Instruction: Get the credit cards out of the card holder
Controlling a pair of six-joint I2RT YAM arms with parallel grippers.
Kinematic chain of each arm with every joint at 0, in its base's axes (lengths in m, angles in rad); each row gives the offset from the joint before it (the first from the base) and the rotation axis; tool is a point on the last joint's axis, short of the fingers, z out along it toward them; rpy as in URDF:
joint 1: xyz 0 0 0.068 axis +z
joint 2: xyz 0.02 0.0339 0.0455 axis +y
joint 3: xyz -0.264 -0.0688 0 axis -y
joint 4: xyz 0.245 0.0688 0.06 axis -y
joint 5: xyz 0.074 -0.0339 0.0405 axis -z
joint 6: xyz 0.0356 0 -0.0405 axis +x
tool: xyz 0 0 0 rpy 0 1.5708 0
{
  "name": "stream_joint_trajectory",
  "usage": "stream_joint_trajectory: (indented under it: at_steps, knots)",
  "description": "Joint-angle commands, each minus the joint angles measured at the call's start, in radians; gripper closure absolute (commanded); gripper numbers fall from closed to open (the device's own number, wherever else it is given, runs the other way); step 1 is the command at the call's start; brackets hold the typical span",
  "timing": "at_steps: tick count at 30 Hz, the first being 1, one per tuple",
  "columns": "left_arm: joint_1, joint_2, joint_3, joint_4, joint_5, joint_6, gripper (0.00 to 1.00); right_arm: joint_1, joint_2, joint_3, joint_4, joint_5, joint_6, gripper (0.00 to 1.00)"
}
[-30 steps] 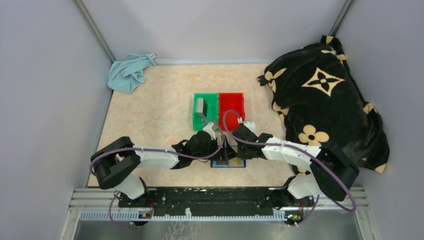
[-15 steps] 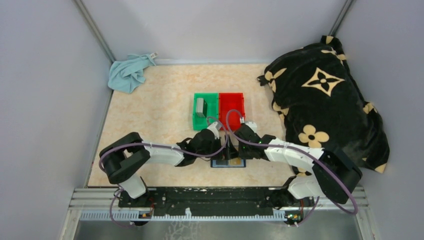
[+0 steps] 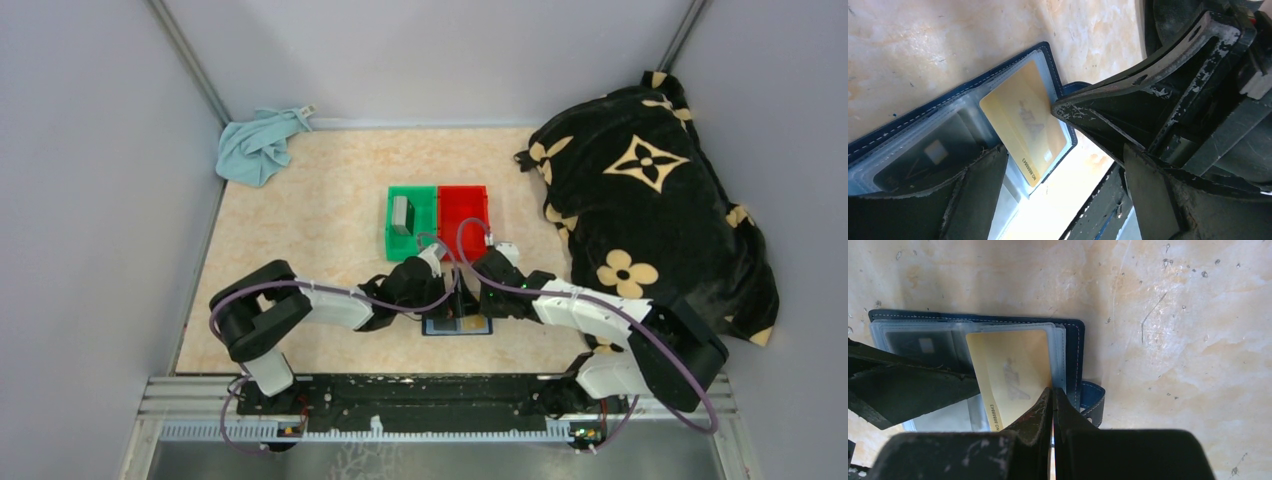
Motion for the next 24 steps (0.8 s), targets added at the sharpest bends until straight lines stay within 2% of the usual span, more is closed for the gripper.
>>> stream_joint_trajectory:
  at_steps: [1, 13, 24]
  knots:
    - [-0.022, 0.044, -0.045, 0.09, 0.022, -0.091, 0.06, 0.021, 0.026, -0.056, 0.032, -0.053, 0.02, 1.0]
    - [-0.021, -0.03, -0.132, 0.36, -0.012, -0.136, 0.14, 0.021, 0.009, -0.111, 0.071, -0.096, 0.052, 1.0]
    - [-0.014, -0.021, -0.096, 0.347, -0.02, -0.15, 0.14, 0.022, -0.003, -0.135, 0.079, -0.101, 0.062, 1.0]
